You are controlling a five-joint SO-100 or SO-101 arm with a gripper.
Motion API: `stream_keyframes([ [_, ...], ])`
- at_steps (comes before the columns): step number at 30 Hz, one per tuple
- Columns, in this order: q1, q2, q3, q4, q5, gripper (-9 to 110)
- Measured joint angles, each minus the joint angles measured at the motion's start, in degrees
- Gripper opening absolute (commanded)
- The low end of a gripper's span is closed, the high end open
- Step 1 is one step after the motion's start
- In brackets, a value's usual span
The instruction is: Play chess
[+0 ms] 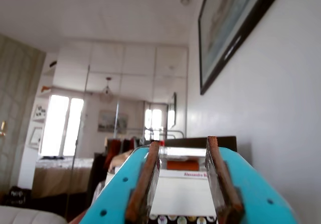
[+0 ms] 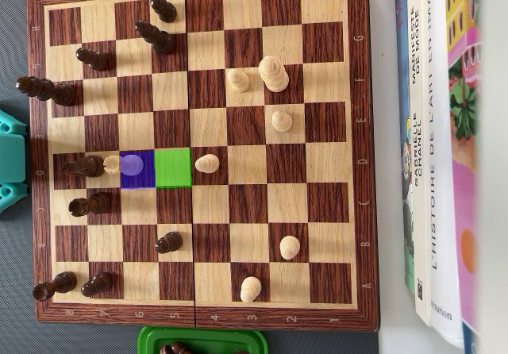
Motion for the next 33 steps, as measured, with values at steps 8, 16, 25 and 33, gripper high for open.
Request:
stream_keyframes([
  [8,0.3,-6.2,-8.1,22.6,0.0,14],
  [16,0.3,-10.5,-14.6,51.9,0.0,14],
  [25,1.0,-18.5,-25.5,84.0,0.0,14],
  [33,2.8,-23.8,-30.4,101.6,0.0,15],
])
